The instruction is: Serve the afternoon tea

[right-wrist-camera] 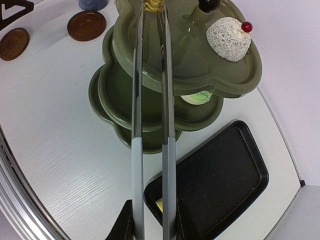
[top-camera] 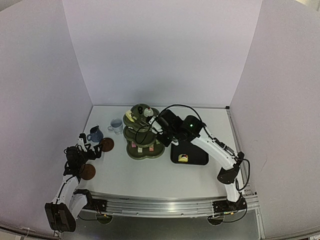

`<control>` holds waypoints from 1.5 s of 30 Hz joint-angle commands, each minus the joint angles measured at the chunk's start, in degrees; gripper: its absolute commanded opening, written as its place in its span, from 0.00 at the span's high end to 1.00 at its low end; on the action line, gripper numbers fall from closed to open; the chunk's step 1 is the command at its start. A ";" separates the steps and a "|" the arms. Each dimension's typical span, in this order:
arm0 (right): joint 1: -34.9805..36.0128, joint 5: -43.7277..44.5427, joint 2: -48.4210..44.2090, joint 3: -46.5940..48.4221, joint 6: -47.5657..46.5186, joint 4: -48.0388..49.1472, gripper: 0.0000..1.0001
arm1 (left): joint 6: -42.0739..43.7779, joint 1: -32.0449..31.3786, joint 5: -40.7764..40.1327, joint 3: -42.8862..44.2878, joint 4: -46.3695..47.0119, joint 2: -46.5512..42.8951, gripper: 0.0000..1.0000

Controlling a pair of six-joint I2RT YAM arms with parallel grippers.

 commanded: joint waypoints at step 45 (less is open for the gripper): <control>-0.31 -1.00 -9.18 -4.49 5.62 2.60 0.66 | -0.14 0.31 1.05 0.48 1.62 -0.46 0.00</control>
